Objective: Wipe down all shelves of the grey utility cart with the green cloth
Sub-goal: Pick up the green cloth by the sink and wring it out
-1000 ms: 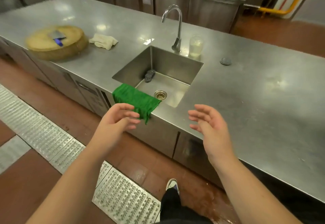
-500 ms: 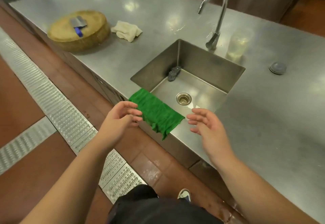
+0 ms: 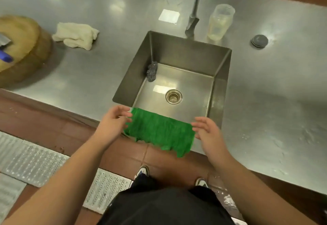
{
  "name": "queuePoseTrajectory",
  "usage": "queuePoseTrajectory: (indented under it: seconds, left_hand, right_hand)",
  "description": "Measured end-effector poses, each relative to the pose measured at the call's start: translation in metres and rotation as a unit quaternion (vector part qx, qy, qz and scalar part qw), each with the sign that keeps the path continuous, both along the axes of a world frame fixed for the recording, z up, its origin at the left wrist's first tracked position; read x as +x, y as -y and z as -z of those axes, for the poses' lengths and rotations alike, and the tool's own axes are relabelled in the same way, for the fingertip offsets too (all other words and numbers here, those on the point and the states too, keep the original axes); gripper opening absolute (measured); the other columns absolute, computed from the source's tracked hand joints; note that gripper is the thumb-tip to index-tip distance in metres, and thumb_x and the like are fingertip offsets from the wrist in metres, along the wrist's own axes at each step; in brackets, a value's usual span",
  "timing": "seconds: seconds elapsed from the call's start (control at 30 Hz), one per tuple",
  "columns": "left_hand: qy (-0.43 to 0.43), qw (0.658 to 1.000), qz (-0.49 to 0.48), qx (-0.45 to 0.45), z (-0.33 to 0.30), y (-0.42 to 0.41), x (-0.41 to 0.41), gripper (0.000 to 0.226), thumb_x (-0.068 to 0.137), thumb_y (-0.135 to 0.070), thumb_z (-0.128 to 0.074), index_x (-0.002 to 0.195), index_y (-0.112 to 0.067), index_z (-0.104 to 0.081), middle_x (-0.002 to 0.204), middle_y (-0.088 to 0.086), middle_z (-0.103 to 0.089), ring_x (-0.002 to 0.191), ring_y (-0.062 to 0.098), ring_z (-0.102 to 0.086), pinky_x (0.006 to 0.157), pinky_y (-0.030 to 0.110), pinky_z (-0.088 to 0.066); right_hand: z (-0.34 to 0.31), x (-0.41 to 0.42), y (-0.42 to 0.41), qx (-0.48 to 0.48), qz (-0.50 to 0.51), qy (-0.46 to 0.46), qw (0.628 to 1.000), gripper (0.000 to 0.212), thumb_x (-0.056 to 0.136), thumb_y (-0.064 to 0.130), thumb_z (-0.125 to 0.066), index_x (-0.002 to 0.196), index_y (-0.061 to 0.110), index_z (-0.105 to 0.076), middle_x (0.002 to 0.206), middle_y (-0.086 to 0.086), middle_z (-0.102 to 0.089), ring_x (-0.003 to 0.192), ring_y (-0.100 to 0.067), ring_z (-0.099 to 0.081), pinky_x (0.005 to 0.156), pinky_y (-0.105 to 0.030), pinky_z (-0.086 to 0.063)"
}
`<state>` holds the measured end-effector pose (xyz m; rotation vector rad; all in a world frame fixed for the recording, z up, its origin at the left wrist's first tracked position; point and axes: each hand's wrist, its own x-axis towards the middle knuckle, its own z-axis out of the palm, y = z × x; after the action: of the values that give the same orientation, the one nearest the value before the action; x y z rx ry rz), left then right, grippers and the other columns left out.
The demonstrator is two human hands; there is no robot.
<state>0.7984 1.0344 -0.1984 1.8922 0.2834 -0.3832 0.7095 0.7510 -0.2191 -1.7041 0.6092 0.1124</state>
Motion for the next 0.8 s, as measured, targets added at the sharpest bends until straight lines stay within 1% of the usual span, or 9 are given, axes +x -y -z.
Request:
queuePoseTrajectory:
  seconds: [0.1, 0.2, 0.23, 0.33, 0.43, 0.5, 0.6, 0.7, 0.8]
  left_hand:
    - [-0.045, 0.996, 0.057, 0.047, 0.024, -0.028, 0.034, 0.026, 0.089, 0.0, -0.049, 0.109, -0.015, -0.057, 0.096, 0.0, -0.064, 0.099, 0.026, -0.065, 0.094, 0.048, -0.051]
    - [-0.068, 0.991, 0.088, 0.072, 0.047, -0.038, 0.055, 0.026, 0.088, -0.009, -0.06, 0.113, -0.016, -0.058, 0.096, -0.006, -0.063, 0.103, 0.024, -0.063, 0.098, 0.046, -0.048]
    - [-0.07, 0.99, 0.096, 0.079, 0.053, -0.038, 0.059, 0.026, 0.088, -0.011, -0.061, 0.113, -0.016, -0.058, 0.097, -0.006, -0.063, 0.103, 0.023, -0.063, 0.097, 0.043, -0.048]
    - [-0.073, 0.985, 0.115, 0.105, 0.074, -0.038, 0.064, 0.025, 0.087, -0.009, -0.058, 0.111, -0.015, -0.06, 0.105, 0.0, -0.067, 0.103, 0.022, -0.063, 0.095, 0.039, -0.049]
    - [-0.061, 0.976, 0.132, 0.159, 0.091, -0.034, 0.063, 0.031, 0.084, -0.002, -0.056, 0.114, -0.009, -0.059, 0.112, 0.007, -0.067, 0.105, 0.025, -0.062, 0.096, 0.038, -0.049]
    - [-0.043, 0.97, 0.137, 0.198, 0.096, -0.029, 0.063, 0.031, 0.084, -0.006, -0.06, 0.115, -0.006, -0.057, 0.109, 0.006, -0.064, 0.101, 0.024, -0.061, 0.09, 0.033, -0.048]
    - [-0.074, 0.964, 0.137, 0.213, 0.097, -0.017, 0.07, 0.036, 0.082, -0.022, -0.072, 0.107, -0.006, -0.053, 0.097, 0.006, -0.061, 0.088, 0.026, -0.062, 0.077, 0.033, -0.05]
    - [-0.106, 0.95, 0.183, 0.231, 0.094, -0.005, 0.076, 0.034, 0.08, -0.033, -0.075, 0.088, -0.002, -0.065, 0.078, 0.007, -0.066, 0.071, 0.022, -0.065, 0.058, 0.028, -0.047]
    - [-0.138, 0.947, 0.205, 0.207, 0.093, 0.002, 0.078, 0.027, 0.081, -0.031, -0.076, 0.084, -0.005, -0.067, 0.078, 0.004, -0.065, 0.071, 0.021, -0.063, 0.06, 0.026, -0.046]
  right_hand:
    - [0.007, 0.005, -0.033, -0.024, 0.074, -0.038, 0.996, 0.038, 0.091, -0.01, -0.042, 0.117, 0.013, -0.057, 0.11, -0.005, -0.067, 0.096, -0.02, -0.063, 0.077, -0.026, -0.05]
    - [0.021, 0.006, -0.047, -0.06, 0.114, -0.082, 0.988, 0.035, 0.091, -0.008, -0.046, 0.117, 0.014, -0.057, 0.112, -0.005, -0.064, 0.098, -0.022, -0.06, 0.069, -0.011, -0.045]
    - [0.026, 0.005, -0.049, -0.074, 0.125, -0.106, 0.984, 0.036, 0.091, -0.005, -0.048, 0.121, 0.012, -0.057, 0.115, -0.005, -0.063, 0.098, -0.02, -0.059, 0.072, -0.012, -0.046]
    - [0.043, 0.001, -0.05, -0.106, 0.162, -0.163, 0.967, 0.043, 0.089, 0.002, -0.053, 0.131, 0.013, -0.054, 0.126, -0.005, -0.061, 0.105, -0.018, -0.057, 0.094, -0.031, -0.046]
    - [0.055, -0.001, -0.055, -0.13, 0.179, -0.186, 0.957, 0.05, 0.087, 0.001, -0.055, 0.136, 0.008, -0.05, 0.128, -0.01, -0.06, 0.114, -0.025, -0.057, 0.097, -0.03, -0.043]
    - [0.058, 0.003, -0.06, -0.155, 0.177, -0.19, 0.953, 0.05, 0.087, 0.002, -0.056, 0.136, 0.006, -0.048, 0.117, -0.004, -0.059, 0.11, -0.022, -0.057, 0.091, -0.027, -0.041]
    - [0.062, 0.014, -0.067, -0.164, 0.187, -0.214, 0.945, 0.038, 0.089, 0.008, -0.06, 0.125, 0.004, -0.049, 0.099, -0.003, -0.057, 0.091, -0.021, -0.056, 0.076, -0.027, -0.041]
    - [0.067, 0.025, -0.071, -0.156, 0.192, -0.241, 0.938, 0.031, 0.086, 0.019, -0.067, 0.107, -0.001, -0.057, 0.087, -0.009, -0.062, 0.086, -0.029, -0.064, 0.066, -0.028, -0.042]
    - [0.067, 0.03, -0.072, -0.151, 0.182, -0.246, 0.94, 0.022, 0.086, 0.02, -0.068, 0.094, 0.001, -0.06, 0.085, -0.009, -0.062, 0.085, -0.03, -0.063, 0.067, -0.029, -0.044]
